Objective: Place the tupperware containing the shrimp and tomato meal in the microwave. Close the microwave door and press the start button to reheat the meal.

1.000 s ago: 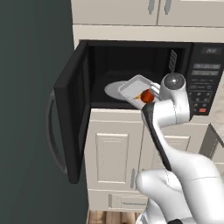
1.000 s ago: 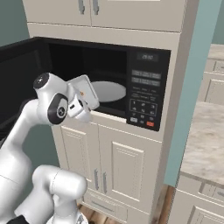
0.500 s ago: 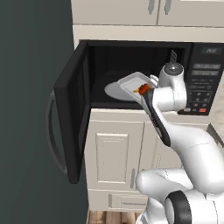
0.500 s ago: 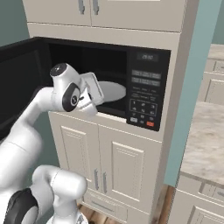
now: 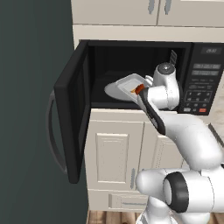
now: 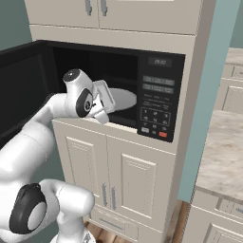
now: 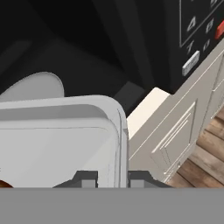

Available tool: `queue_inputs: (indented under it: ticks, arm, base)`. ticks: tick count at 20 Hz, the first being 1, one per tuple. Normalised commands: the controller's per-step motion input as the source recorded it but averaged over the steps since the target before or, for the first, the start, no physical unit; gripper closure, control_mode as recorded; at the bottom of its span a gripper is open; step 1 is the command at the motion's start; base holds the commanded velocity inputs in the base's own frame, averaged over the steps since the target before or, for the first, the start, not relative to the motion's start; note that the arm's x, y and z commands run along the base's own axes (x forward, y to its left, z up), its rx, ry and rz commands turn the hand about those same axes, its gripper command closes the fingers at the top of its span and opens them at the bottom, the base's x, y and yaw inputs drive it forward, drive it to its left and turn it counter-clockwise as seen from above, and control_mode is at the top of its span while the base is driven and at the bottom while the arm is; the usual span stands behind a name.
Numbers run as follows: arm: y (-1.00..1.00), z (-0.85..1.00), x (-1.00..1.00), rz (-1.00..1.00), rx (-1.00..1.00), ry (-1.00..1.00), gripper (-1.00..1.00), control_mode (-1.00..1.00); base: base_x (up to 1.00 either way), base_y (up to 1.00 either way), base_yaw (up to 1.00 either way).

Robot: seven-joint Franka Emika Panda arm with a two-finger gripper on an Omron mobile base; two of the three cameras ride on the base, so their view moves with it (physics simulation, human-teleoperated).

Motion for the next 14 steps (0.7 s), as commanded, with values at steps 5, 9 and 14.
queue_inputs:
  ticks: [5,9,14]
  arm:
    - [0.0,-0.12,0.49,-0.02,0.0,0.0,1.0,-1.0]
    - [0.0,0.0,0.38,-0.07,0.0,0.0,1.0,-1.0]
    - [0.0,0.0,0.45,-0.07,0.0,0.0,1.0,-1.0]
  base:
    - [0.0,0.0,0.0]
    - [0.0,0.0,0.0]
    - [0.0,0.0,0.0]
